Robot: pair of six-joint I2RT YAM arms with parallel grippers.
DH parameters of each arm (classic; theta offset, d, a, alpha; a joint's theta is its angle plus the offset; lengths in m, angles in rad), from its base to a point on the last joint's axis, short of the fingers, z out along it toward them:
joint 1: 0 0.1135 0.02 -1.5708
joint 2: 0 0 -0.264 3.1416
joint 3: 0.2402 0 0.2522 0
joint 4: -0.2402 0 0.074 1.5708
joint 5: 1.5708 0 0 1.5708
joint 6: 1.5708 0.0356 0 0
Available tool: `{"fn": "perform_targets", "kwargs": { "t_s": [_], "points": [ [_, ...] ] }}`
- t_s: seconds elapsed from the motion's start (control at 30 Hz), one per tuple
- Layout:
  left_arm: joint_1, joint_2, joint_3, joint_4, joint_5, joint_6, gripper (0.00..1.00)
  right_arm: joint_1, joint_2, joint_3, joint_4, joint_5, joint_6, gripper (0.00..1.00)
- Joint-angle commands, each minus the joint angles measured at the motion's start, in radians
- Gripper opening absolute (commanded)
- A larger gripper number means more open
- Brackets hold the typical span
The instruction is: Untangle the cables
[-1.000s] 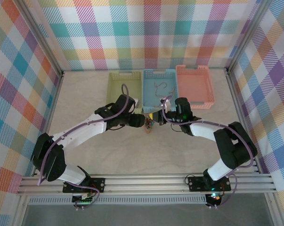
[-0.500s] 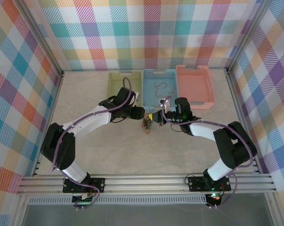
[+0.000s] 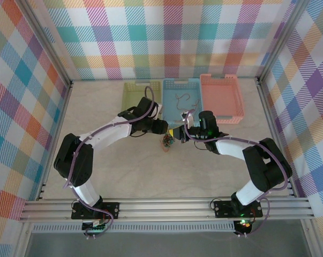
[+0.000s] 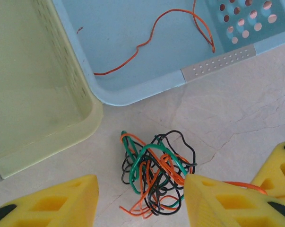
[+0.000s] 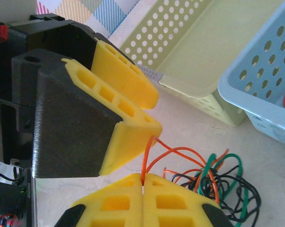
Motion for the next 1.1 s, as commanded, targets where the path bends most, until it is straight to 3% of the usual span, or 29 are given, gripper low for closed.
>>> {"fn": "perform_targets", "kwargs": {
  "t_s": [0.0,0.53,1.07],
  "points": [
    [0.001,0.007,0.016,-0.001,0.039,0.008,0.51,0.007,0.007,0.028,0.024,-0.027,-0.019,0.0],
    [-0.007,-0.102,-0.097,0.049,0.077,-0.018,0.55,0.007,0.005,0.026,0.025,-0.026,-0.019,0.0],
    [-0.007,-0.011,-0.024,0.042,0.083,-0.008,0.54,0.008,0.005,0.024,0.027,-0.025,-0.022,0.0]
  ]
}}
